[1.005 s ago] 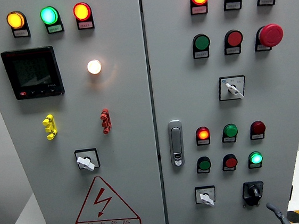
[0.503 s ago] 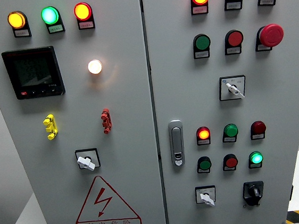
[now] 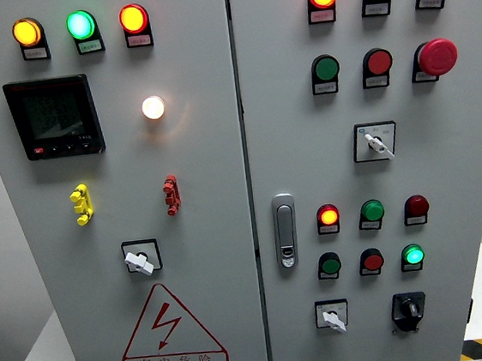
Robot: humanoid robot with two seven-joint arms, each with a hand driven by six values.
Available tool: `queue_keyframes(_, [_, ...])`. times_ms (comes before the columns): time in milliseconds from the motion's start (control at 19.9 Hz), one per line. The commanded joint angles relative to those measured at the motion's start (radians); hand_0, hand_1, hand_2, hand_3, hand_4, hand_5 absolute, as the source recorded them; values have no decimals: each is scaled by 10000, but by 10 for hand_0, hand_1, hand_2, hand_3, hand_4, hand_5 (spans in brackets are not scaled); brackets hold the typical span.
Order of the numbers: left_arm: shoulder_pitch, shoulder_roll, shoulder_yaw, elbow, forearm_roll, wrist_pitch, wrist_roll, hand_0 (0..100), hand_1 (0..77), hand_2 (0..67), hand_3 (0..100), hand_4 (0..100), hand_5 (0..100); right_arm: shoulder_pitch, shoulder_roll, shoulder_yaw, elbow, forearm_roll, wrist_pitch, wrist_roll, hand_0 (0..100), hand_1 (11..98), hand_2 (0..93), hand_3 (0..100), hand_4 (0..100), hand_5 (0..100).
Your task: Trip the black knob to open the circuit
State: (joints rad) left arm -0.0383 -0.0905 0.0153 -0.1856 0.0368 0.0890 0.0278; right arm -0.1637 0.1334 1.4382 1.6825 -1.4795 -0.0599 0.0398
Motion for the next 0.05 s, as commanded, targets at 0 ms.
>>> queue_keyframes(0, [0, 0, 0, 0, 0, 0, -2, 0, 0, 194, 261, 99, 86, -80, 1, 6, 33, -23, 0, 1, 1000, 409, 45, 282, 223, 422])
